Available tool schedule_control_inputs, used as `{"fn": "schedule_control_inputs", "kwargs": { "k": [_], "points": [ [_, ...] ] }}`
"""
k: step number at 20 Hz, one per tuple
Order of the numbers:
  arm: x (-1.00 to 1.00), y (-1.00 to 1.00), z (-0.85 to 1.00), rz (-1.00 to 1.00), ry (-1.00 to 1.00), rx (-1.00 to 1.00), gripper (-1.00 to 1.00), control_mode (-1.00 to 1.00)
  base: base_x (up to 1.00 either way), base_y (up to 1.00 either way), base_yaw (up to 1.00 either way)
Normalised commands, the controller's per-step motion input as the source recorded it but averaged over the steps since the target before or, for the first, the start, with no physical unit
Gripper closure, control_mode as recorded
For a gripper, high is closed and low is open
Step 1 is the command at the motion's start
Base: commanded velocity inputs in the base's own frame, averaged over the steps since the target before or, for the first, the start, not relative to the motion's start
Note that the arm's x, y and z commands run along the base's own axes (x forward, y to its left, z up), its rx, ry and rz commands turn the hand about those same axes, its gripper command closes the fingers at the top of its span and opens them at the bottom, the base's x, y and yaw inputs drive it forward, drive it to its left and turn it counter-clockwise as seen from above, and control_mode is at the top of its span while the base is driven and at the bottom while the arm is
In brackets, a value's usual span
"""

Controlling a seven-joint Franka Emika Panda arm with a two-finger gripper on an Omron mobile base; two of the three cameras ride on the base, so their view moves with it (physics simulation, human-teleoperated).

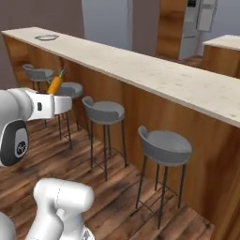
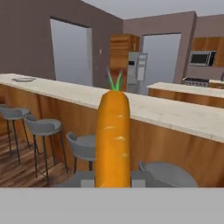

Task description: Take the cheese, chicken drumstick, and carrot from the fridge and place them on the plate on the dining counter to create an appetizer plate.

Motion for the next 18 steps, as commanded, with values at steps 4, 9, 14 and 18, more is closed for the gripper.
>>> {"fn": "schedule_control_inputs", "kwargs": {
  "k": [4,9,14,18],
  "points": [
    [0.0,0.0,0.0,0.0,0.0,0.0,1.0,1.0,0.35,1.0,-0.51],
    [0.0,0.0,0.0,0.0,0.0,0.0,1.0,1.0,0.17,1.0,-0.49],
    [0.0,0.0,0.0,0.0,0.0,0.0,1.0,1.0,0.0,1.0,-0.47],
    [0.0,0.0,0.0,0.0,0.0,0.0,1.0,1.0,0.0,1.0,-0.46]
  ]
}}
